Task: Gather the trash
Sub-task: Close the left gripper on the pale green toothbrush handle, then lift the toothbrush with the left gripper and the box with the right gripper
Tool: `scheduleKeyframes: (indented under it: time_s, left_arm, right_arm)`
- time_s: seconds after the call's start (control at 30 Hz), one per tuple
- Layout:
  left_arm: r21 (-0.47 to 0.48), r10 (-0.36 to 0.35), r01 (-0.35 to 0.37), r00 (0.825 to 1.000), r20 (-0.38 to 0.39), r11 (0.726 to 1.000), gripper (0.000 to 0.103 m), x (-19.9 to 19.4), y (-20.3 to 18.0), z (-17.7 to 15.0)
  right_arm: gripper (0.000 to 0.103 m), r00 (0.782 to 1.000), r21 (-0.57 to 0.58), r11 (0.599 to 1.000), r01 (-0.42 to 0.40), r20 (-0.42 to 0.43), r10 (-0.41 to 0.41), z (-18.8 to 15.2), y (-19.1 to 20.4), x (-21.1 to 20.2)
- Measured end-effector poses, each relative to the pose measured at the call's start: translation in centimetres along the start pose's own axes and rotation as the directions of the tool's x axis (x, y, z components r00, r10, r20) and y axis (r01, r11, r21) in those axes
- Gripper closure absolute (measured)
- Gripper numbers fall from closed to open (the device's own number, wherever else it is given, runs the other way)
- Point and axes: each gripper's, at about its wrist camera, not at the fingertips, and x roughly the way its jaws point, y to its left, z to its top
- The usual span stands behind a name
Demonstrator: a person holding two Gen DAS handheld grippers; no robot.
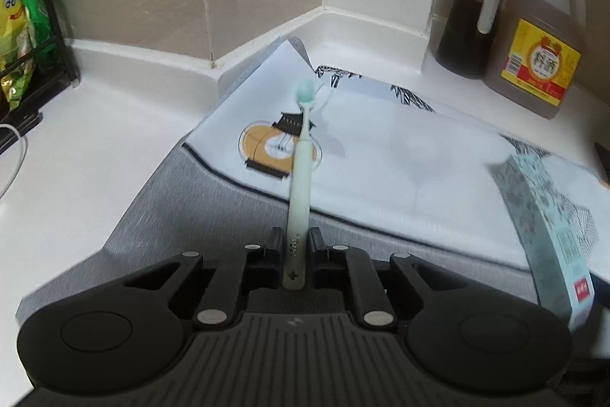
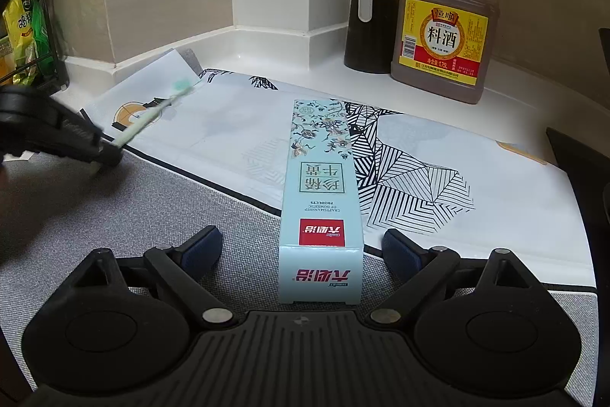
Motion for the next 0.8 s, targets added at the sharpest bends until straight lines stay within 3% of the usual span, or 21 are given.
scheduleKeyframes:
  time_s: [0.27, 0.5, 0.57, 0.63, 0.7, 0.8]
  left_arm:
    - [0.036, -0.020, 0.019, 1.000, 0.018, 0.999, 0.090, -3.7, 0.4, -4.0]
    - [0.023, -0.024, 0.023, 0.999, 0.023, 0.999, 0.088, -3.8, 1.0, -4.1]
    - [0.018, -0.027, 0.027, 0.999, 0.019, 0.999, 0.076, -3.6, 1.0, -3.9]
    - [0.019, -0.021, 0.020, 1.000, 0.019, 1.000, 0.043, -3.3, 0.9, -3.7]
    - [0.032, -0.006, 0.005, 1.000, 0.021, 0.999, 0.032, -2.9, 0.7, -3.5]
    - [0.032, 0.004, -0.005, 1.000, 0.030, 0.999, 0.024, -2.2, 0.5, -3.4]
  right_arm:
    - [0.008, 1.000, 0.000, 1.000, 0.002, -0.002, -0.002, 0.0, -0.1, 0.1]
    - [0.004, 1.000, 0.007, 1.000, 0.006, -0.007, -0.005, 0.0, -0.3, 0.1]
    - [0.000, 1.000, 0.009, 1.000, 0.003, -0.014, -0.003, 0.0, -0.3, 0.3]
    - [0.000, 1.000, 0.005, 1.000, 0.006, -0.014, -0.006, 0.0, -0.2, 0.3]
    - [0.000, 1.000, 0.003, 1.000, 0.004, -0.016, -0.004, 0.1, -0.2, 0.4]
    - [0.000, 0.999, -0.004, 1.000, -0.004, -0.032, 0.004, 0.5, -0.3, 0.7]
